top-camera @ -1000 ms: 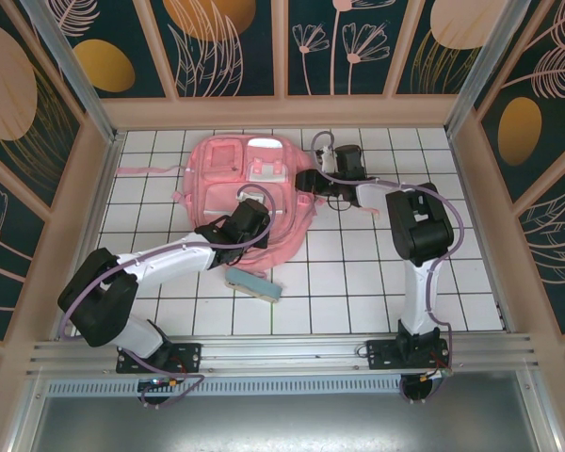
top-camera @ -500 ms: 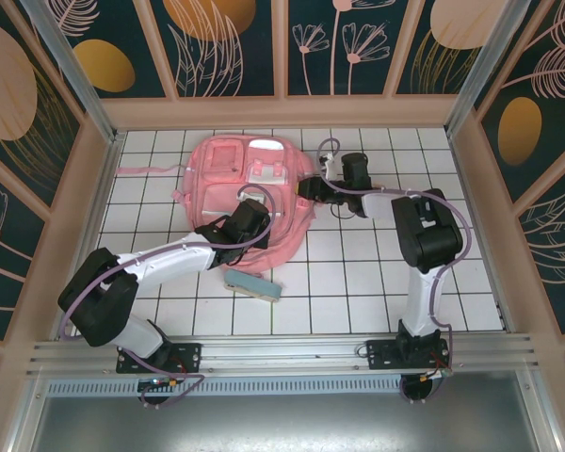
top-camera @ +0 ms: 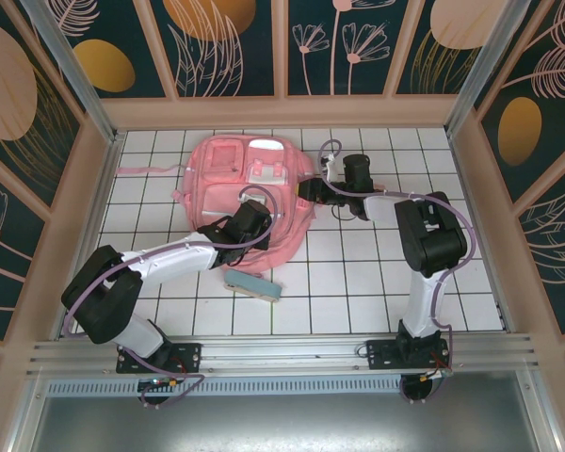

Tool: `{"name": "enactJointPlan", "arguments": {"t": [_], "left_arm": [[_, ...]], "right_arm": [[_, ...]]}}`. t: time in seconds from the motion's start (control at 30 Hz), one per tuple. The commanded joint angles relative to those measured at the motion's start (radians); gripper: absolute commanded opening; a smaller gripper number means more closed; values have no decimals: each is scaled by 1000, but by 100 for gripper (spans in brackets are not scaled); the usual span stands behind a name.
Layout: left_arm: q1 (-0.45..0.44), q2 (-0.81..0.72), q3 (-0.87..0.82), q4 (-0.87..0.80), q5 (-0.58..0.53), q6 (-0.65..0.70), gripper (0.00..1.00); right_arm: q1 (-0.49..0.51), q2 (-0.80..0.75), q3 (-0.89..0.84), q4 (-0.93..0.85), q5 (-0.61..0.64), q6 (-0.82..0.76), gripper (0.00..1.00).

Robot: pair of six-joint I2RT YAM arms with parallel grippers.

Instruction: Pack books, pencil case, and school supplies into a backpack

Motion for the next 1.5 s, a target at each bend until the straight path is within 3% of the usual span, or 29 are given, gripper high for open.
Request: {"name": "enactJointPlan", "arguments": {"t": [0.0,0.4,0.53,0.67,0.83,1.17,1.33,1.47], "left_arm": [[3,11,6,-3,15,-7,30],[2,13,10,0,16,-6,30],[2,14,11,1,19,-6,30],[2,11,11,1,18,-6,30],[2,15,19,-1,21,-4,30],[2,15,17,1,19,-5,30],[2,20,16,3,23,-4,30],[2,19,15,3,22,-6,30]], "right_arm": [[0,40,36,-66,64,-49,47],[-1,107,79,-151,34,-67,54],[-6,142,93,-150,-47,-45,55],[-9,82,27,14,-137,46,49],[-10,17,0,81,-156,93,46],[-15,-18,-45,148,-158,143,41],[-16,-5,-32,96,-151,105,27],[-15,-2,-40,86,-143,91,24]]}}
